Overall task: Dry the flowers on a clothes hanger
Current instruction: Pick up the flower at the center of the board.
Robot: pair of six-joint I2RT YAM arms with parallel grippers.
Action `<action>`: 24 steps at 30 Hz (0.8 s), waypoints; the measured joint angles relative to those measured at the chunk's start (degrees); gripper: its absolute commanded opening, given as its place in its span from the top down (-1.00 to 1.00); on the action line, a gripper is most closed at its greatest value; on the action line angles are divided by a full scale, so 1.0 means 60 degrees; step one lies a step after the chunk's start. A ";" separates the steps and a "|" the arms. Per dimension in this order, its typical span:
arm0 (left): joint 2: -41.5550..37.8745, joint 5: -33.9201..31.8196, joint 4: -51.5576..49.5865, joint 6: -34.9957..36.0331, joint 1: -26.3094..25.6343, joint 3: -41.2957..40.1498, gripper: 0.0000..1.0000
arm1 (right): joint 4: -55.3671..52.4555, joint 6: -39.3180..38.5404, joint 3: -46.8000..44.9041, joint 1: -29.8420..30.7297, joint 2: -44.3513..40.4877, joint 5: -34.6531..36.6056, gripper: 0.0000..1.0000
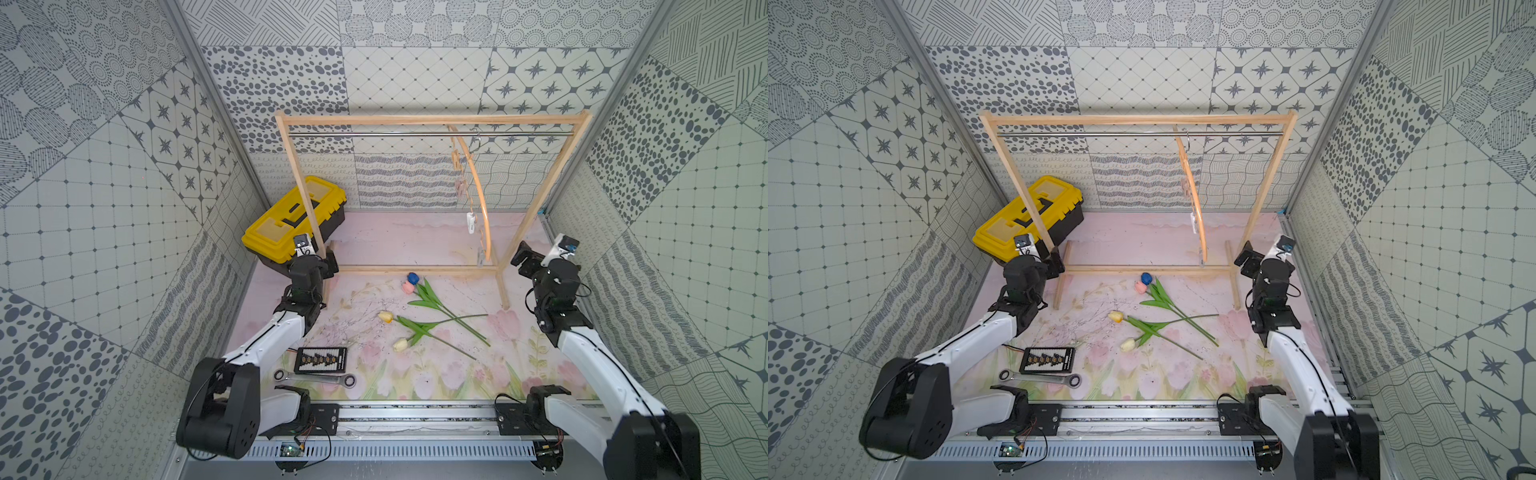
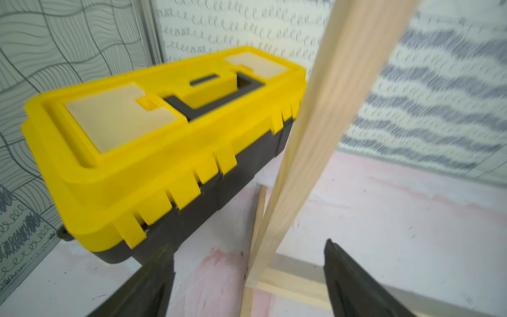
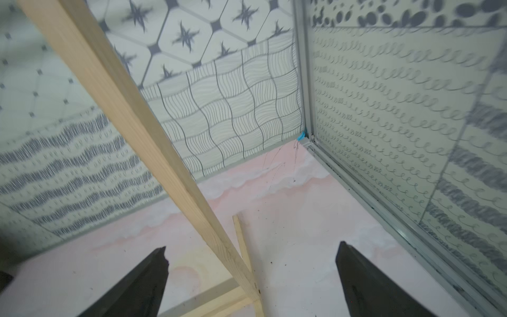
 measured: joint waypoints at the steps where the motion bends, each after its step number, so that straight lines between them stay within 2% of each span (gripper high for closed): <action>1: -0.0448 -0.0058 -0.0601 -0.0455 -0.0106 0.0189 -0.64 | -0.0557 0.0612 -0.0310 -0.0175 -0.0867 -0.0029 -0.92; 2: -0.0790 -0.0084 -0.1060 -0.0805 -0.0229 0.0288 -0.65 | -0.1064 0.1027 -0.0506 -0.0331 -0.1464 -0.0051 -0.86; 4: -0.1468 -0.0106 -0.2058 -0.1574 -0.0659 0.0372 -0.74 | -0.2473 0.1694 -0.0586 -0.0590 -0.2120 -0.0342 -0.57; 7: -0.2098 -0.0047 -0.3228 -0.2331 -0.1563 0.0361 -0.72 | -0.4342 0.2014 -0.0015 -0.0477 -0.1752 -0.1209 -0.10; 8: -0.2233 0.0055 -0.3497 -0.2495 -0.1869 0.0350 -0.71 | -0.5005 0.2014 0.0364 -0.0339 -0.1497 -0.1574 -0.03; 12: -0.2299 0.0780 -0.3894 -0.2918 -0.2550 0.0361 -0.65 | -0.6808 0.1847 0.1920 0.1031 -0.0583 -0.2167 0.16; 17: -0.1239 0.1734 -0.3912 -0.2976 -0.2830 0.1209 -0.54 | -0.7872 0.1723 0.3952 0.3016 0.0528 -0.2000 0.31; 24: 0.0069 0.2779 -0.3697 -0.2914 -0.3155 0.2226 -0.47 | -0.8437 0.1902 0.4258 0.3850 0.1657 -0.1738 0.35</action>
